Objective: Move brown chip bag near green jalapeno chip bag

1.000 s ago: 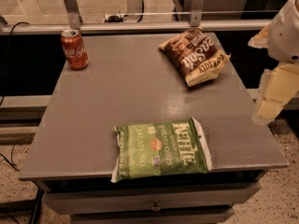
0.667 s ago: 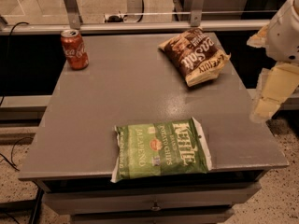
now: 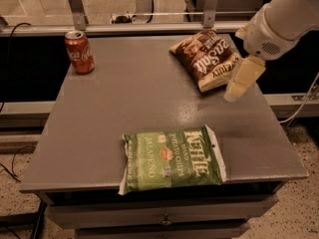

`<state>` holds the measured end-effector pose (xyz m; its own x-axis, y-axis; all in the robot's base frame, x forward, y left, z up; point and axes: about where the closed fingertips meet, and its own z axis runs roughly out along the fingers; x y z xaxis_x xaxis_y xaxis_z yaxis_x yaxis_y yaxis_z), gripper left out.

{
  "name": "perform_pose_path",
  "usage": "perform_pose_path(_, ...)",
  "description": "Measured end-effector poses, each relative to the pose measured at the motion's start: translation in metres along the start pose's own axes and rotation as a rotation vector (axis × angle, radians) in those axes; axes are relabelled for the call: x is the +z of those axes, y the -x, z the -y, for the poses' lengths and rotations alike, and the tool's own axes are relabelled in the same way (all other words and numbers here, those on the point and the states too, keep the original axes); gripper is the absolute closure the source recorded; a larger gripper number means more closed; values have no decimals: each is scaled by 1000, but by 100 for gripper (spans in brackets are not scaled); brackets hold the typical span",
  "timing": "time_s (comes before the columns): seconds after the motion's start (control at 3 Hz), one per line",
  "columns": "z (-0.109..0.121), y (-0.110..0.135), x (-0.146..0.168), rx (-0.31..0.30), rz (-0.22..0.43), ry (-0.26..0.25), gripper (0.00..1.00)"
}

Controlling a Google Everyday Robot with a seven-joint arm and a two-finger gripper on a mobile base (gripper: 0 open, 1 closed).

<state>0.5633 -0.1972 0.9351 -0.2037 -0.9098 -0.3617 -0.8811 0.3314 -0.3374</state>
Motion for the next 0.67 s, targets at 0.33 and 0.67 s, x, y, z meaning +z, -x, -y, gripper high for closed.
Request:
perform_pose_path(0.33, 50, 22, 49, 52, 73, -50, 0)
perform_pose_path(0.67, 87, 33, 86, 102, 117, -89, 0)
